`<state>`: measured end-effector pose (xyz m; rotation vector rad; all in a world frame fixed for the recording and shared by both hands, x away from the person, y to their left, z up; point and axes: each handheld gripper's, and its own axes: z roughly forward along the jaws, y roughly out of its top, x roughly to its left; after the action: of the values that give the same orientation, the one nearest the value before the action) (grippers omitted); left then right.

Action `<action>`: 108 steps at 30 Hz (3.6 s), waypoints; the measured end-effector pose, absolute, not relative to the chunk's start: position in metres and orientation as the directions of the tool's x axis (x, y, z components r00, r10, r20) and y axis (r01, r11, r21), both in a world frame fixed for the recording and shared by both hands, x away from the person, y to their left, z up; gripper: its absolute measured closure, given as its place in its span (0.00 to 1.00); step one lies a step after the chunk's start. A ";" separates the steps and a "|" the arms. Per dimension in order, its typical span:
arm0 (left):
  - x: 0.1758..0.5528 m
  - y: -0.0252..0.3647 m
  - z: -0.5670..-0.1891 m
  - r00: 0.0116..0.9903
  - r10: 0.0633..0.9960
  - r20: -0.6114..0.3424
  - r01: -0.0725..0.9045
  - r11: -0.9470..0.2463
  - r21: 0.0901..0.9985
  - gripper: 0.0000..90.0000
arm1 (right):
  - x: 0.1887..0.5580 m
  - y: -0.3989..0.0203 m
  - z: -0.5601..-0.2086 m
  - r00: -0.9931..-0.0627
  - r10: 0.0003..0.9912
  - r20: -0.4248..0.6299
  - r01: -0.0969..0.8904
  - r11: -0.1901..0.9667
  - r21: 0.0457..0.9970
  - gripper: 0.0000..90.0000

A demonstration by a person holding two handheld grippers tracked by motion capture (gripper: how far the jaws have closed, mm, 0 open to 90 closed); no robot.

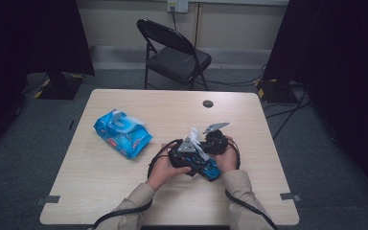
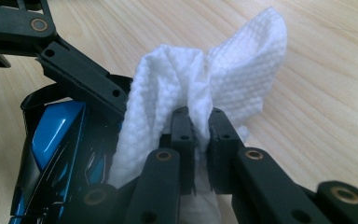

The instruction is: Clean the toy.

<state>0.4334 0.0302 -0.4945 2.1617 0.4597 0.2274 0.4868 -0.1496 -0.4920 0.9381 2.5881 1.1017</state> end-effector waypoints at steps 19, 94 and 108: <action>0.433 0.031 -0.495 0.914 0.407 -0.006 0.241 -0.529 0.814 0.15 | 0.475 -0.169 -0.499 -0.825 0.561 0.076 0.428 0.531 0.731 0.94; 0.433 0.027 -0.490 0.919 0.394 0.001 0.244 -0.571 0.784 0.17 | 0.404 -0.251 -0.501 -0.757 0.639 0.135 0.502 0.437 0.746 0.92; 0.435 0.027 -0.483 0.911 0.411 -0.039 0.292 -0.574 0.765 0.19 | 0.383 -0.271 -0.478 -0.733 0.662 0.153 0.497 0.368 0.786 0.92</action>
<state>0.4350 0.0270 -0.4833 2.2201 0.4989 0.1792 0.3825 -0.2707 -0.4780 1.0460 2.4365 1.2979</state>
